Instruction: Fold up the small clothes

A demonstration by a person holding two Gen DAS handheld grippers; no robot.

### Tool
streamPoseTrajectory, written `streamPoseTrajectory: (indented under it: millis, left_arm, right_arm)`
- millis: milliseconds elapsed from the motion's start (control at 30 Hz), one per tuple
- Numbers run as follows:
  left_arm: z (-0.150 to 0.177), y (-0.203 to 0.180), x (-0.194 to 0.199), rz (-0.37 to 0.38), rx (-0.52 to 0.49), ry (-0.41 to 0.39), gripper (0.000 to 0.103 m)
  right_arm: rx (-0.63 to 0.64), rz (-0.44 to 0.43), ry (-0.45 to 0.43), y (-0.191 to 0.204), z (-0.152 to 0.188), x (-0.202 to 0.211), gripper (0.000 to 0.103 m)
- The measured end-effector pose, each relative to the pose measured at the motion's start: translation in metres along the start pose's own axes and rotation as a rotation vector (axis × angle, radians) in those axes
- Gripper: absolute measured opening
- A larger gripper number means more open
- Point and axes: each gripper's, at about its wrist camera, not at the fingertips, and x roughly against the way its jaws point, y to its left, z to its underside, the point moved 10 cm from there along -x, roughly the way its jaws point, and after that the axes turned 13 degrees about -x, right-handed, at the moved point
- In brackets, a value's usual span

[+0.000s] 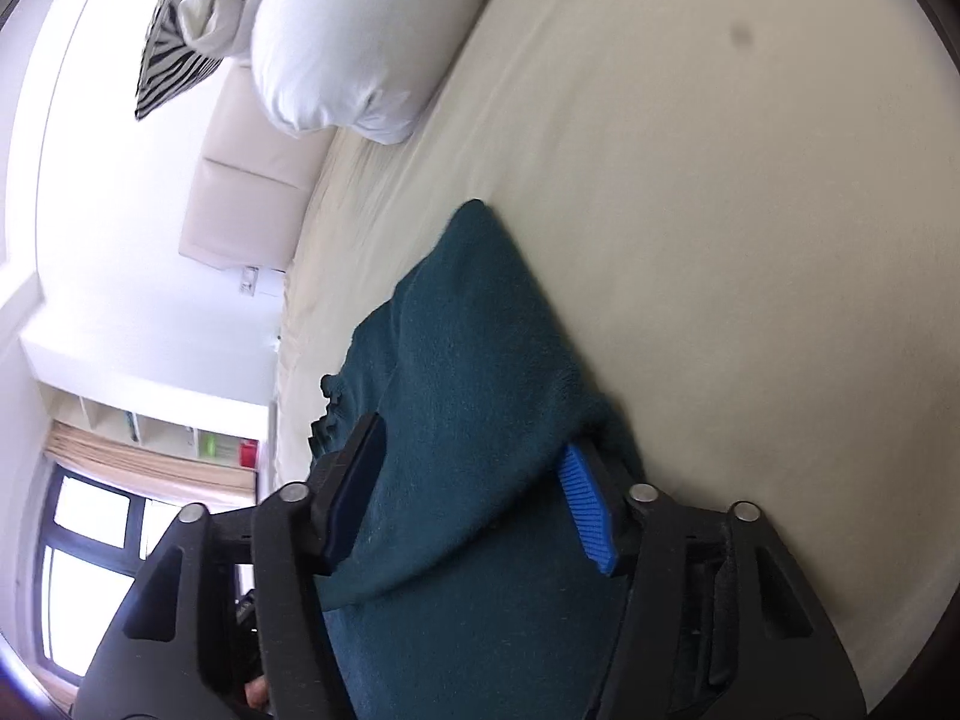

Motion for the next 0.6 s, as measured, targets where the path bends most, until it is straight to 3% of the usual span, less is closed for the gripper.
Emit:
streamPoseTrajectory:
  millis: [167,300,433,533,600]
  left_arm:
    - [0.004,0.007,-0.003,0.008,0.001,0.003,0.008]
    - [0.006,0.010,-0.004,0.018,-0.005,0.002,0.008]
    - [0.007,0.010,-0.005,0.014,-0.019,0.008,0.008]
    - [0.008,0.010,-0.008,0.007,-0.032,0.015,0.008]
    - [0.008,0.010,-0.009,0.003,-0.046,0.014,0.008]
  right_arm:
    - [0.068,0.019,0.069,0.010,0.013,0.014,0.041]
    - [0.247,0.151,-0.103,0.028,-0.021,0.042,0.041]
    - [0.327,0.212,-0.050,0.043,-0.054,-0.002,0.041]
    - [0.393,0.253,0.019,0.048,-0.057,-0.043,0.038]
    - [0.426,0.308,0.009,0.043,-0.061,-0.062,0.034]
